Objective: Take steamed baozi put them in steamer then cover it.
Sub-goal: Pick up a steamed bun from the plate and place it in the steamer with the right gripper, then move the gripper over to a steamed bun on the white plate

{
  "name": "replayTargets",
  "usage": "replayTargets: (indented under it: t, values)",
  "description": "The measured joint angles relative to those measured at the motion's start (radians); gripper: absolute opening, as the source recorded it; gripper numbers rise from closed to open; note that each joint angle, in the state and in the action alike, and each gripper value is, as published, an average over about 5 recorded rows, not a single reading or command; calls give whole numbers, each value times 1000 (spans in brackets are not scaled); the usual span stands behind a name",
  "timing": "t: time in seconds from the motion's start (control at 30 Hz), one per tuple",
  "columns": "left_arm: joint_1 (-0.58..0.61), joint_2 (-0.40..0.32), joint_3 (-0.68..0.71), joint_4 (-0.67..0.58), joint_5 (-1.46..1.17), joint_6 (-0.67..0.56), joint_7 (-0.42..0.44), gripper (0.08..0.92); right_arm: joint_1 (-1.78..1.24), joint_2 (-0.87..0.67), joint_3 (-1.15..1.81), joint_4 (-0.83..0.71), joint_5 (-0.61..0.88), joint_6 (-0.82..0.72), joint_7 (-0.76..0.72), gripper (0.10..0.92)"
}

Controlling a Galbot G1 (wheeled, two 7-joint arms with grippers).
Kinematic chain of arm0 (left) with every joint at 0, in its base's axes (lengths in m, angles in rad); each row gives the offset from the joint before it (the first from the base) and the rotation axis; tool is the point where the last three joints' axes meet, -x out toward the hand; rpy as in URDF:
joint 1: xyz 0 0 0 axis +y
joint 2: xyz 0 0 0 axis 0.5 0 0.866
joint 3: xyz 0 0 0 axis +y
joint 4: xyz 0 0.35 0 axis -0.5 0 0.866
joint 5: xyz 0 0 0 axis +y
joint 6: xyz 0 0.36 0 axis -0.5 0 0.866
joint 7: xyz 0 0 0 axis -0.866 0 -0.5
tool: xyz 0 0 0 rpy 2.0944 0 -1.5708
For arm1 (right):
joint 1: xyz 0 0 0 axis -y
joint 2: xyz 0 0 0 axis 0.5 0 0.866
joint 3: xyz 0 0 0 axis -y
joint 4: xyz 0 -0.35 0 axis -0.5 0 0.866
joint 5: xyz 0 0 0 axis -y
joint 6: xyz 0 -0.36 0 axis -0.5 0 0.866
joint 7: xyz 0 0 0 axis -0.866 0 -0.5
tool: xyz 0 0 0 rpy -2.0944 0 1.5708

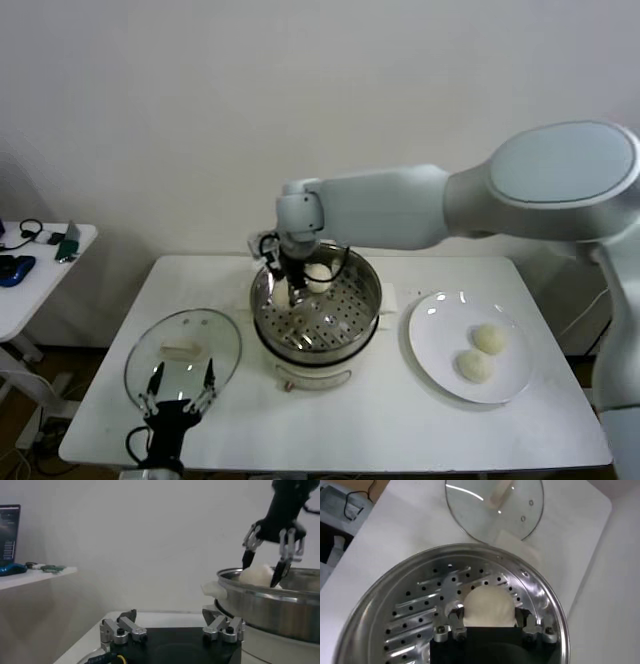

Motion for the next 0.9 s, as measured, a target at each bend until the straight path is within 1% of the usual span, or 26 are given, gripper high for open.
replayTargets:
  t: [0.33, 0.4, 0.5, 0.57, 0.73, 0.9]
  values:
    - [0, 0, -3, 5, 0, -4, -2, 823, -44, 25, 1, -38, -25, 0, 3, 683]
    - [0, 0, -3, 6, 0, -5, -2, 823, -45, 24, 2, -38, -29, 3, 1, 709]
    - [0, -1, -2, 4, 0, -5, -2, 823, -39, 17, 5, -31, -32, 11, -3, 778]
    - [1, -3, -1, 3, 1, -5, -2, 823, -29, 5, 7, -19, -33, 18, -7, 809]
    - [3, -6, 3, -2, 7, -3, 2, 823, 29, -64, 0, 42, -20, 41, -31, 822]
    - [-3, -10, 5, -2, 11, 1, 5, 823, 126, -200, -34, 141, 13, 65, -68, 823]
